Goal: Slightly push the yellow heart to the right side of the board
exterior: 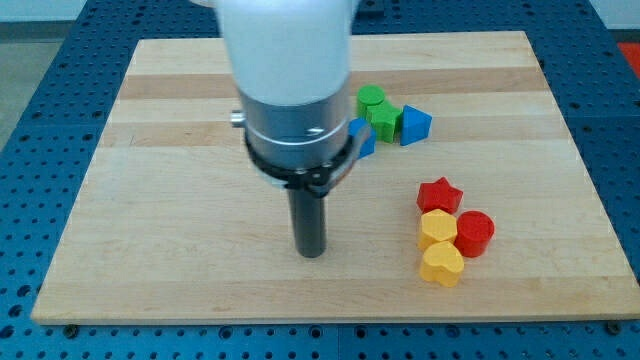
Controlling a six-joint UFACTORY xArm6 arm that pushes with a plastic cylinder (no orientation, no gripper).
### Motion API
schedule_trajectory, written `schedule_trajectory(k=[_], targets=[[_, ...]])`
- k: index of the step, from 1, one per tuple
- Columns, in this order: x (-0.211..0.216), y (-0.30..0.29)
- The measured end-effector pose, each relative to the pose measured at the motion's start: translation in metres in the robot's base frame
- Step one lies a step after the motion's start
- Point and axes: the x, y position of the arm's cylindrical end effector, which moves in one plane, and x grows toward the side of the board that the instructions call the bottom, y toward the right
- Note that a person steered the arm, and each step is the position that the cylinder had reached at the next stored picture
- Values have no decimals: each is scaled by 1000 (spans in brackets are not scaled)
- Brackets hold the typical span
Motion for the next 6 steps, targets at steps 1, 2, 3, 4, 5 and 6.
schedule_trajectory(k=[1,2,3,4,5,6], targets=[[-9,8],[-9,8],[-2,17],[4,40],[10,70],[24,88]])
